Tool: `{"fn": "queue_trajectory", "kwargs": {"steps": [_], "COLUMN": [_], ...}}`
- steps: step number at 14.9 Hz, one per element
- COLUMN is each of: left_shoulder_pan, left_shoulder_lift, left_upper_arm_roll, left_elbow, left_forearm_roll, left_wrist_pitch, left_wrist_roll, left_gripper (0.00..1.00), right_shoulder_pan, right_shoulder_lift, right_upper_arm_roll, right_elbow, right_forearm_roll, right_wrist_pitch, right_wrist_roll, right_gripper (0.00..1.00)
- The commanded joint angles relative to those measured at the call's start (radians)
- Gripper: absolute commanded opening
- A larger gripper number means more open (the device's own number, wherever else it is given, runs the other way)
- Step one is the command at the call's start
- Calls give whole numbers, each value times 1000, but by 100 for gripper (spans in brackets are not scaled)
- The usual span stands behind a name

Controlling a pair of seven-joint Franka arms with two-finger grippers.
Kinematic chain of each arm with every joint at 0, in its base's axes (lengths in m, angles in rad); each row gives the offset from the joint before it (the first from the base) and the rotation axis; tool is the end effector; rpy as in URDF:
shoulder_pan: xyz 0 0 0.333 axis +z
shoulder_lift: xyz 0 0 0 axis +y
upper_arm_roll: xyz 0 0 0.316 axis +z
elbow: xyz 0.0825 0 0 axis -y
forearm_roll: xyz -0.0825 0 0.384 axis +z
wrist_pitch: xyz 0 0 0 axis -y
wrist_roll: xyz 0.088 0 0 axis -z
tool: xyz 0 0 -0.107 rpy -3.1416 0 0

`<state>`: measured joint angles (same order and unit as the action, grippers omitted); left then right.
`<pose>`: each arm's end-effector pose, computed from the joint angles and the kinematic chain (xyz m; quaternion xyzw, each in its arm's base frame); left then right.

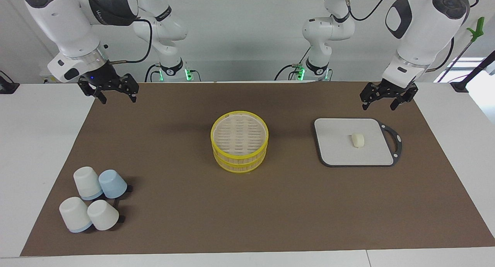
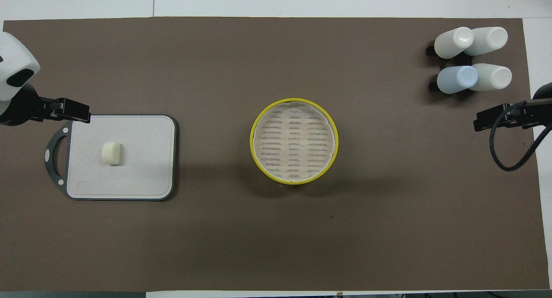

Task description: Place bun in steamer

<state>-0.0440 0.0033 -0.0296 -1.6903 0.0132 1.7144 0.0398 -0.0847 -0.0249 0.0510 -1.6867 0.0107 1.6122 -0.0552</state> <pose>0.5635 -0.0403 0.5784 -0.9983 0.0575 -0.0105 0.0063 0.5468 -0.0170 0.5870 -0.9996 -0.0104 0.0246 0.0058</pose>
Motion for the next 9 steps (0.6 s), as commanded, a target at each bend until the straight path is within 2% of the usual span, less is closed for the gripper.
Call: {"fn": "queue_trajectory", "kwargs": {"steps": [1, 9], "left_shoulder_pan": [3, 1], "left_shoulder_lift": [-9, -25], "left_upper_arm_roll": [0, 3], "left_elbow": [-2, -9], "left_forearm_roll": [11, 10], "left_wrist_pitch": [4, -27], "left_wrist_roll": [-9, -15], "left_gripper": [100, 100], "right_shoulder_pan": [-7, -7], "right_shoulder_lift": [-4, -10], "right_upper_arm_roll": [7, 7], "right_elbow": [-18, -22], "right_forearm_roll": [-8, -5], "right_wrist_pitch": [3, 8], "right_wrist_roll": [-31, -32], "right_gripper": [100, 100]}}
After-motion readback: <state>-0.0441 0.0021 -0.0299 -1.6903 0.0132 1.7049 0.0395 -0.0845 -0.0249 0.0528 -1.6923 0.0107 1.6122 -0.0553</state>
